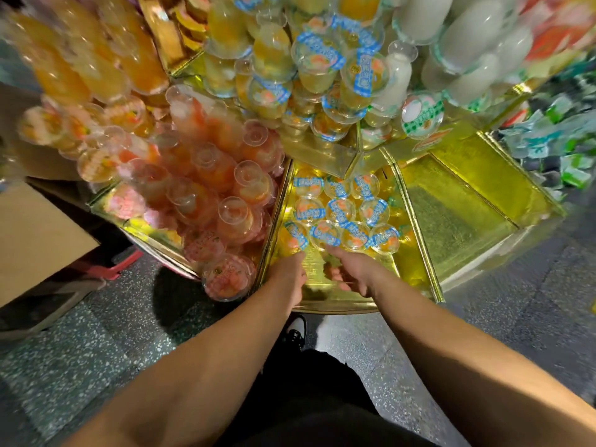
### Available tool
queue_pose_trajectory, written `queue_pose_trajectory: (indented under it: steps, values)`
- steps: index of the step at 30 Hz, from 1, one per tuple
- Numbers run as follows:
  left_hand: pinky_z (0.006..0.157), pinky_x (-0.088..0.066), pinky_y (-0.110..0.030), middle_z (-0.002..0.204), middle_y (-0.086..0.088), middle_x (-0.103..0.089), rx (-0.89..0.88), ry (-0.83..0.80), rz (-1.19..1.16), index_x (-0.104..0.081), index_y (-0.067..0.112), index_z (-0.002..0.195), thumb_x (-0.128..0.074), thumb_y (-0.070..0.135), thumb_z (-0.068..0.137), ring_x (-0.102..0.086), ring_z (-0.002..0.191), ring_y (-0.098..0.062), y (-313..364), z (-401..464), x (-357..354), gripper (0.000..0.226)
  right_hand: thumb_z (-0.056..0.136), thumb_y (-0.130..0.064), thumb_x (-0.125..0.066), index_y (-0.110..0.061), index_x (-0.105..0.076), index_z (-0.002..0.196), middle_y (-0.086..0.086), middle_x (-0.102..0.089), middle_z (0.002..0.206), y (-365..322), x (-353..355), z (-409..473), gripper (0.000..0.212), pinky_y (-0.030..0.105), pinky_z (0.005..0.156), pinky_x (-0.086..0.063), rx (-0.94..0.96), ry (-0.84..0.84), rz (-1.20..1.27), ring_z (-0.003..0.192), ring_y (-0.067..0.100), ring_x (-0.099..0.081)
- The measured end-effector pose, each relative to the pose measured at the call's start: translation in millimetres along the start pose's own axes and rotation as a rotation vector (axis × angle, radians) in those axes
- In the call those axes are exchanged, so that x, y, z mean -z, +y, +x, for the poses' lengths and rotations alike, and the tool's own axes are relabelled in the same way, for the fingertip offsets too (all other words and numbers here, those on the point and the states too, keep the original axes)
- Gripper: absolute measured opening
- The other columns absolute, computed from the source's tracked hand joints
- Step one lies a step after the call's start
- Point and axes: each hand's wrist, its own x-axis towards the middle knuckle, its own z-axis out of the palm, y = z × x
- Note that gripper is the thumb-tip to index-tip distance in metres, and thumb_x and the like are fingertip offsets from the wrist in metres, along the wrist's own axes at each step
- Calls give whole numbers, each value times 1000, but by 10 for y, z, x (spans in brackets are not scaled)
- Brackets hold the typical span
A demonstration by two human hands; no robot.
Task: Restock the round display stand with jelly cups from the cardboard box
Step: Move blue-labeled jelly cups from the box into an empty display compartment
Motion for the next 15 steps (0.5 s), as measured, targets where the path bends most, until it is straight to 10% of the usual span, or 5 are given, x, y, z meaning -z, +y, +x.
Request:
queue_pose_trajectory:
  steps: [5,15]
  values:
    - [79,-44,-35,82,-2,-56,-419,-177,482,-56,21,76,-60,24,91,-52,74,-19,335,-703,248,15,91,-44,-61,-13,-64,110,7,-66,100,-146,114,-574,36,32,80,-46,297,233,-392,91,24,-59]
    - [82,-43,-27,108,0,-62,-1083,162,937,-66,13,114,-58,29,96,-59,99,-17,1704,-1874,2177,25,93,-42,-58,-21,-62,106,1,-66,101,-1489,-1085,-2058,25,31,76,-45,906,340,-887,99,22,-62]
